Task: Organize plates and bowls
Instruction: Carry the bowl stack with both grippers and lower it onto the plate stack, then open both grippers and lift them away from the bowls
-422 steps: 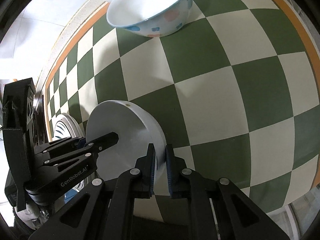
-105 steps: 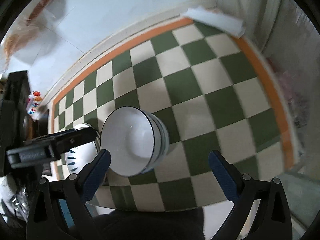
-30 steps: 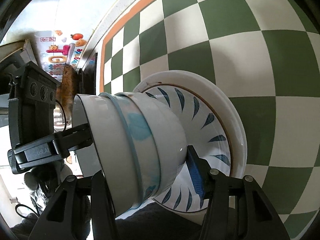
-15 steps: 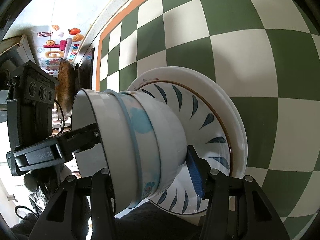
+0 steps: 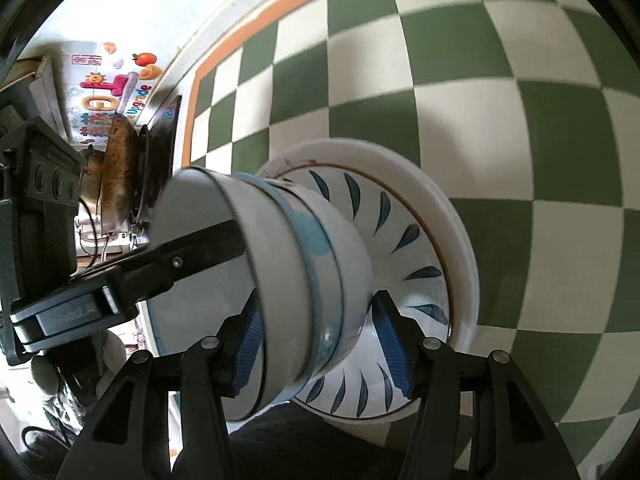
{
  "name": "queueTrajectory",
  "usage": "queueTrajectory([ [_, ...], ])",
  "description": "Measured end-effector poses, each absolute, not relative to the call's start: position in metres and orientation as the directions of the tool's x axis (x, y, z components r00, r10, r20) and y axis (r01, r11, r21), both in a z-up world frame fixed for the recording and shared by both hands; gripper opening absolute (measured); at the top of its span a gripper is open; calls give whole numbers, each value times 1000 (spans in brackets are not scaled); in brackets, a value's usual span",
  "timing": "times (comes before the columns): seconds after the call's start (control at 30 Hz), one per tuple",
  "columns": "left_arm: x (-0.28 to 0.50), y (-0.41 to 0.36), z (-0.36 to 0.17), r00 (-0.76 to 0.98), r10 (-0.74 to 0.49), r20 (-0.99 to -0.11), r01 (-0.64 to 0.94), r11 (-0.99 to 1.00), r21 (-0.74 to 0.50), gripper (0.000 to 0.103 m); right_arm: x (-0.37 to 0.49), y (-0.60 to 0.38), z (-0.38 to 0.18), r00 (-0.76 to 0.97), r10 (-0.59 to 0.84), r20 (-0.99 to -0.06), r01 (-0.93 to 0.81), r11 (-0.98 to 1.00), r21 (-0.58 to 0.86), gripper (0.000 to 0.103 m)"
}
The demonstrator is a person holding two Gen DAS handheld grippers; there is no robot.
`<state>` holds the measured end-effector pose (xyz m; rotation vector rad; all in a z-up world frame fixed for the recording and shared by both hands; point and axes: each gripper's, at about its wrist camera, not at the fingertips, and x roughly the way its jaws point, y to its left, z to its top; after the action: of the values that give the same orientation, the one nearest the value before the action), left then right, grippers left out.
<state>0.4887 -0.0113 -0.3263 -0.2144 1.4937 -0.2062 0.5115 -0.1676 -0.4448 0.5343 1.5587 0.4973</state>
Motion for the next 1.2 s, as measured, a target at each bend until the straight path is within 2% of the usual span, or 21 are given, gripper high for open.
queueTrajectory([
  [0.27, 461, -11, -289, 182, -160, -970, 77, 986, -148, 57, 492, -170, -390, 83, 487, -870, -25, 873, 486, 58],
  [0.4, 443, -9, -270, 233, -145, -962, 113, 986, -122, 57, 472, -169, -360, 145, 419, -896, -27, 907, 420, 69],
  [0.43, 437, -8, -264, 252, -142, -957, 124, 986, -114, 58, 467, -169, -354, 162, 408, -899, -27, 912, 409, 76],
  [0.47, 433, -8, -259, 270, -138, -953, 133, 986, -105, 65, 460, -169, -346, 182, 389, -903, -23, 920, 392, 79],
  [0.5, 429, -8, -254, 284, -132, -950, 140, 986, -95, 82, 454, -169, -339, 200, 375, -905, -19, 925, 379, 85],
  [0.53, 425, -7, -249, 301, -126, -945, 145, 986, -85, 90, 449, -170, -332, 221, 362, -905, -13, 930, 369, 88],
  [0.57, 420, -6, -243, 321, -119, -940, 143, 987, -76, 93, 443, -170, -326, 238, 351, -906, -7, 933, 359, 90],
  [0.7, 403, 1, -223, 377, -128, -917, 124, 988, -87, 99, 417, -174, -292, 336, 263, -904, 24, 957, 288, 95],
  [0.87, 376, 1, -197, 448, -113, -887, 101, 992, -76, 100, 387, -177, -251, 442, 176, -879, 37, 976, 214, 99],
  [1.2, 293, -13, -142, 584, -84, -807, 66, 996, -56, 102, 304, -183, -186, 560, 165, -812, -6, 981, 196, 100],
])
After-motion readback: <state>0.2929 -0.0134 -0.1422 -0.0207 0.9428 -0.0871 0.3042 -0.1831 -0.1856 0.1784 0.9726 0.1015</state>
